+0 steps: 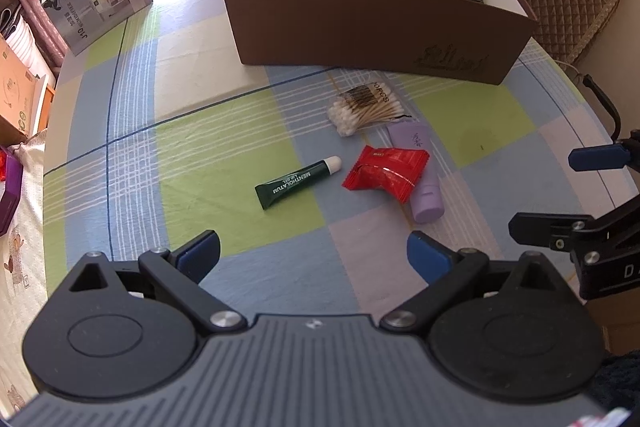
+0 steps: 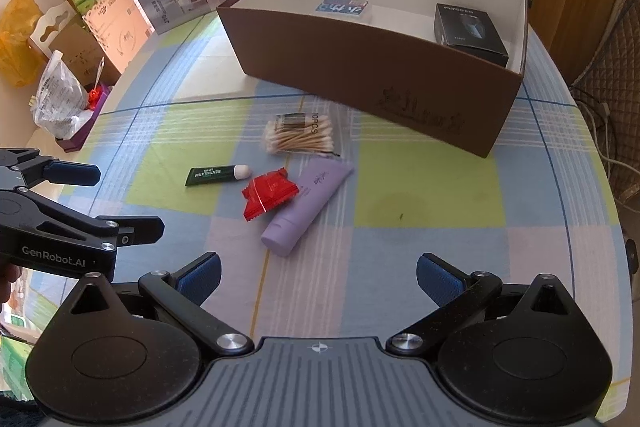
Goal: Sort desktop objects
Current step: 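Move the left tool toward the green lip balm while the right tool approaches the purple tube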
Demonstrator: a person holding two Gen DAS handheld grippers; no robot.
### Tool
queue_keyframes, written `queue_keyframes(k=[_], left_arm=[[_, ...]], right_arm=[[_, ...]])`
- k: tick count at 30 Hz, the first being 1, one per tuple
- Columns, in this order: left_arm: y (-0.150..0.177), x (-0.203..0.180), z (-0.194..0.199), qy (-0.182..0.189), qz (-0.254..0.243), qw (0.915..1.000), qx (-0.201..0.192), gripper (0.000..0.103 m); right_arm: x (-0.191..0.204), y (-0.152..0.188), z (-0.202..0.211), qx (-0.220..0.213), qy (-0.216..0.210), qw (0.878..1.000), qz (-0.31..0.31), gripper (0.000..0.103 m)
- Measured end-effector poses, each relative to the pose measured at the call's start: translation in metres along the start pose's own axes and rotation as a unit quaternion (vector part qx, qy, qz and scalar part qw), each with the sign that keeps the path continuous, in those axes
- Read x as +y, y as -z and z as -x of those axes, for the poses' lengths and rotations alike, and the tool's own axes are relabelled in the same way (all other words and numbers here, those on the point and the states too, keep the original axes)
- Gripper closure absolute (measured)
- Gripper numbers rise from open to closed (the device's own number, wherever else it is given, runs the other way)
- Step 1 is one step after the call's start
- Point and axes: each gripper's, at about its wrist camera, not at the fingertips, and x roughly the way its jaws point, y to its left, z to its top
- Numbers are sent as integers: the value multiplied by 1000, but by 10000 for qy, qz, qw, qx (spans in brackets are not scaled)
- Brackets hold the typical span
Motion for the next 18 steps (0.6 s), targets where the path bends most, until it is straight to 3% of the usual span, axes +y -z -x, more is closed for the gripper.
queue_keyframes(k=[16,18], left_arm=[[1,23,-23,18,70,9997,-230,7],[1,26,-29,25,92,9997,-236,10]], right_arm=[[-4,1,-38,-37,132,9991,-399,3],[-3,1,-43,-56,152,9992,-363,21]])
